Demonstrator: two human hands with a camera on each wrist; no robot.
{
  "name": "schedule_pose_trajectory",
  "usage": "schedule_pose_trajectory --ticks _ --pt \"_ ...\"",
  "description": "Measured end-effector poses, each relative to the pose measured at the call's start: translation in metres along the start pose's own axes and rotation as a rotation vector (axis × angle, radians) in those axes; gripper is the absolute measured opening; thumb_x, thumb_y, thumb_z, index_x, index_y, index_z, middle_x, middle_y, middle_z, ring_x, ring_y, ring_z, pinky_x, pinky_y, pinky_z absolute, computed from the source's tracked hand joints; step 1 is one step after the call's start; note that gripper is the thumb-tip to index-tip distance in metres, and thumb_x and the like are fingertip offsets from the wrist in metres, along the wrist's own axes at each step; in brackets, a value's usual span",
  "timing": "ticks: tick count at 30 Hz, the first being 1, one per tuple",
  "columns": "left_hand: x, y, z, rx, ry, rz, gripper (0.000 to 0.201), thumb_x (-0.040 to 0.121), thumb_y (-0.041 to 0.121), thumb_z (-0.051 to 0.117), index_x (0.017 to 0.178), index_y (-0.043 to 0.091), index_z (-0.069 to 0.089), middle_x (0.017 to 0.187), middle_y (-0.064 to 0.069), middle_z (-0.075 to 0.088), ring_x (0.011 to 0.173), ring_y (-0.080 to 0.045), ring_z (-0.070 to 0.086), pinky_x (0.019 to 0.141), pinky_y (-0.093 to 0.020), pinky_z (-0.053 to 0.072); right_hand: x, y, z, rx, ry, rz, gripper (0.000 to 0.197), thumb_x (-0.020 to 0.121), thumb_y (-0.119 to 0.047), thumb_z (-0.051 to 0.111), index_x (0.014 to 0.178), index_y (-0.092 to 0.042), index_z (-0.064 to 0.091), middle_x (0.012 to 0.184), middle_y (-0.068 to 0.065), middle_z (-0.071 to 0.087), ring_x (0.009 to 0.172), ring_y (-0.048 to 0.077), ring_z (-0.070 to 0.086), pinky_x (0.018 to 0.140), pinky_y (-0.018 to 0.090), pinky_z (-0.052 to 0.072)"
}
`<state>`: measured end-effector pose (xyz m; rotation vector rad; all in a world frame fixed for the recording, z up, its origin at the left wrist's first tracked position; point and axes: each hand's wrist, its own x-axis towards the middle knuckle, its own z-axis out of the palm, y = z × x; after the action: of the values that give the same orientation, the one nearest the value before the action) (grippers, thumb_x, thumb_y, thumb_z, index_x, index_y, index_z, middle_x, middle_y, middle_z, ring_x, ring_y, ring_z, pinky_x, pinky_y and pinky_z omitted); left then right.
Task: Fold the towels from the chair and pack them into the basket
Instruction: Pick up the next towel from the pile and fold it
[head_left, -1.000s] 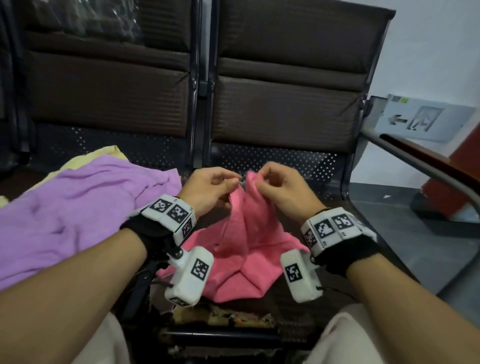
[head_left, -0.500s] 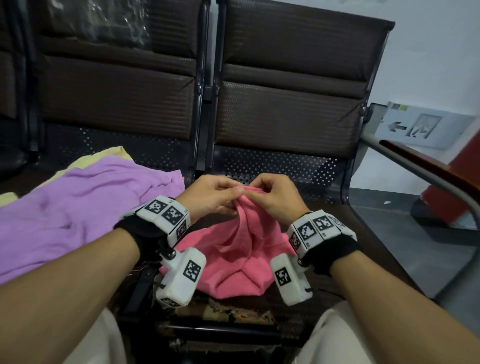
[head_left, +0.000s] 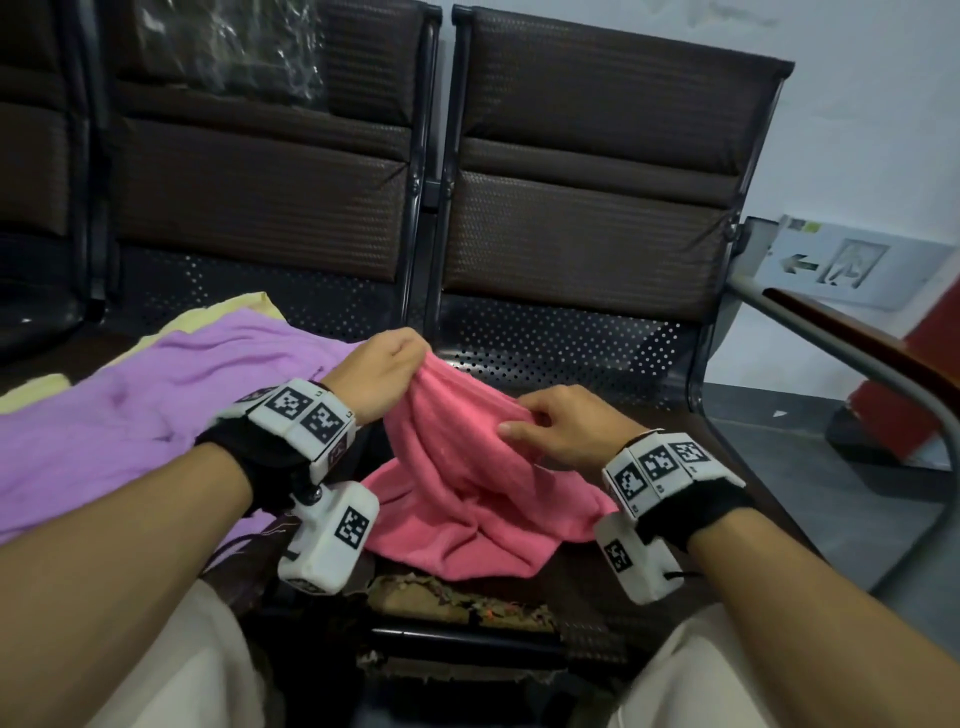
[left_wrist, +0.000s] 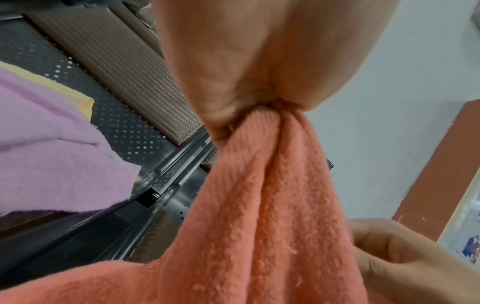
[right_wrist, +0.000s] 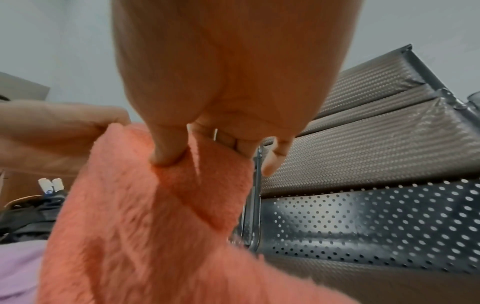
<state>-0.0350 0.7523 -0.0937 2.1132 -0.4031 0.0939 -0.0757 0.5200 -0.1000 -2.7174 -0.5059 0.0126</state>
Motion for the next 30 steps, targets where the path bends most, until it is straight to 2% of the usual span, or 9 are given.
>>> schedule_pose_trajectory --ticks 3,5,9,13,16,19,23,26,30 --pt "-0.005 0.005 -0.001 0.033 0.033 0.026 0.033 0.093 0.019 0.036 0.079 -0.006 0.052 0.073 -0.007 0.046 0.074 -0.018 0.043 0.076 -0.043 0.043 -0.005 -0.006 -0.006 -0.031 0.093 -0.023 0.027 0.079 -0.043 0.068 0.072 -0.018 0.06 0.058 -0.009 0.054 0.055 -0.002 0.049 0.051 0.013 0.033" --pt "-0.008 0.01 -0.003 0.036 0.04 0.093 0.035 0.098 0.021 0.038 0.069 0.003 0.044 0.068 -0.004 0.04 0.07 -0.018 0.039 0.07 -0.039 0.038 -0.009 -0.009 -0.013 -0.017 0.2 -0.034 0.019 0.074 -0.036 0.073 0.073 -0.021 0.061 0.061 -0.01 0.055 0.057 -0.002 0.049 0.055 0.012 0.035" --pt "-0.019 0.02 -0.009 0.131 -0.11 0.154 0.043 0.083 0.056 0.034 0.079 0.015 0.044 0.069 0.003 0.043 0.064 -0.013 0.039 0.064 -0.03 0.034 -0.016 -0.011 -0.023 -0.012 0.31 -0.034 0.013 0.074 -0.024 0.076 0.086 -0.022 0.071 0.071 -0.013 0.06 0.064 0.002 0.05 0.064 0.015 0.036" --pt "-0.02 0.013 -0.015 0.355 -0.268 0.231 0.02 0.093 0.033 0.049 0.091 0.018 0.036 0.075 0.004 0.05 0.067 -0.009 0.046 0.063 -0.025 0.034 -0.022 -0.004 -0.032 -0.151 0.4 -0.031 0.017 0.071 -0.027 0.079 0.087 -0.023 0.073 0.08 -0.005 0.057 0.072 0.01 0.051 0.071 0.023 0.041" --pt "-0.019 0.009 -0.017 0.337 -0.282 0.302 0.007 0.096 0.018 0.047 0.1 0.013 0.045 0.088 0.0 0.054 0.079 -0.015 0.049 0.073 -0.031 0.043 -0.025 0.0 -0.033 -0.224 0.325 0.018 0.025 0.067 -0.041 0.082 0.073 -0.021 0.067 0.073 -0.008 0.051 0.071 0.015 0.054 0.069 0.031 0.048" --pt "-0.016 0.007 -0.017 0.406 -0.229 0.399 0.022 0.096 0.014 0.048 0.115 0.01 0.056 0.104 -0.001 0.059 0.098 -0.017 0.055 0.089 -0.029 0.042 -0.026 0.003 -0.03 -0.225 0.244 0.056 0.039 0.06 -0.05 0.083 0.062 -0.02 0.059 0.081 -0.009 0.045 0.074 0.015 0.052 0.069 0.033 0.049" --pt "-0.013 0.007 -0.011 0.427 -0.105 0.416 0.039 0.097 0.017 0.044 0.137 0.012 0.046 0.107 -0.003 0.055 0.106 -0.022 0.055 0.094 -0.031 0.041 -0.031 0.007 -0.031 -0.264 0.118 0.076 0.038 0.064 -0.05 0.081 0.068 -0.018 0.061 0.089 -0.008 0.049 0.079 0.014 0.054 0.073 0.03 0.047" --pt "-0.01 0.008 -0.01 0.468 -0.06 0.332 0.036 0.098 0.018 0.043 0.133 0.012 0.049 0.11 -0.006 0.056 0.108 -0.026 0.055 0.095 -0.036 0.042 -0.034 0.008 -0.035 -0.168 0.176 0.125 0.025 0.074 -0.037 0.078 0.077 -0.016 0.063 0.074 -0.007 0.059 0.074 0.015 0.058 0.065 0.022 0.041" --pt "-0.013 0.018 -0.009 0.418 0.066 0.233 0.017 0.093 0.017 0.053 0.105 0.013 0.064 0.103 -0.006 0.064 0.101 -0.027 0.059 0.09 -0.039 0.046 -0.037 0.004 -0.04 0.026 0.436 0.212 0.027 0.07 -0.019 0.081 0.07 -0.025 0.055 0.068 -0.008 0.061 0.064 0.009 0.057 0.056 0.009 0.037"
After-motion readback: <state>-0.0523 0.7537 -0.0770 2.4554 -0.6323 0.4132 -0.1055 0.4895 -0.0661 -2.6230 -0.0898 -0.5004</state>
